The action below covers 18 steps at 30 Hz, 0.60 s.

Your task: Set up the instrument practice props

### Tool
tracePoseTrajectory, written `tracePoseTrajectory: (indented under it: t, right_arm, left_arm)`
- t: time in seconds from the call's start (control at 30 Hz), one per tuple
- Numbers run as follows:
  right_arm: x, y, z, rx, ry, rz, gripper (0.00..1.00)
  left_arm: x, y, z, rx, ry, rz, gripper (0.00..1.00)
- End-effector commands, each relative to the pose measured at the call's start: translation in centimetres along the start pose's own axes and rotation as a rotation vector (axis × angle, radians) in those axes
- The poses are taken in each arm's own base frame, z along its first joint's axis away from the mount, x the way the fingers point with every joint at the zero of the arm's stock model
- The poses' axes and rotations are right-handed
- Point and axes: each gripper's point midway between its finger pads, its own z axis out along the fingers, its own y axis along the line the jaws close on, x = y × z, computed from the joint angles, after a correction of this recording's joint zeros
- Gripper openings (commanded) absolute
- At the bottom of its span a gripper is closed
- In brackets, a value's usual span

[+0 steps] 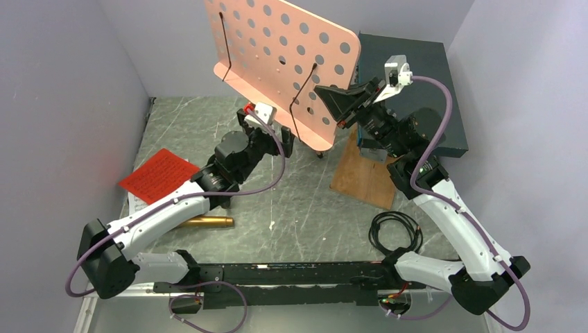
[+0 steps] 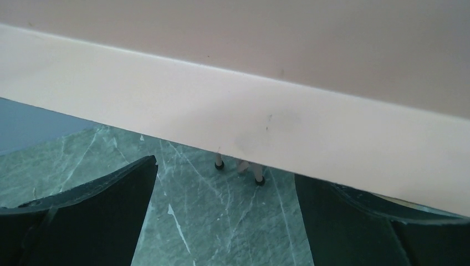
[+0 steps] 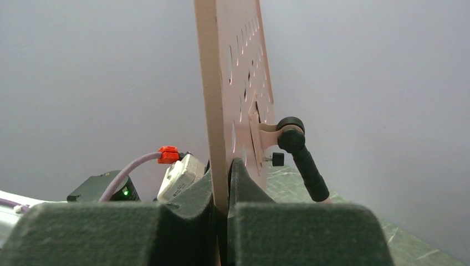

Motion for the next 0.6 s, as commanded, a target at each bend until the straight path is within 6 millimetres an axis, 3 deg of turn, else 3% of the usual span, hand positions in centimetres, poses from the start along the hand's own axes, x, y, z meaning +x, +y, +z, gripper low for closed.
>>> tracePoseTrajectory:
  t: [0.0,0.13,0.3,0.57]
  right_arm:
    - [-10.9,4.7,-1.8,-0.077,-0.298,0.173,0.0]
    - [-12.3,4.3,-2.4,-0.036,-0.334,0.148,0.0]
    - [-11.6,2.5,-2.8,0.058,-0.333,0.096,0.0]
    - [-11.4,1.4,-4.3,0.14,-0.327,0.084,0.0]
  left_arm:
    - [-5.1,-0.9,-1.3,0.077,-0.173,-0.085,0.99]
    - [-4.9,-1.1,-1.9,0.102,-0.211,-0.096,0.98]
    - [-5.1,-0.7,-2.3,0.085,-0.244,-0.121,0.99]
    - [-4.6,-1.7,0.1,0.175,-0.217,-0.267,1.0]
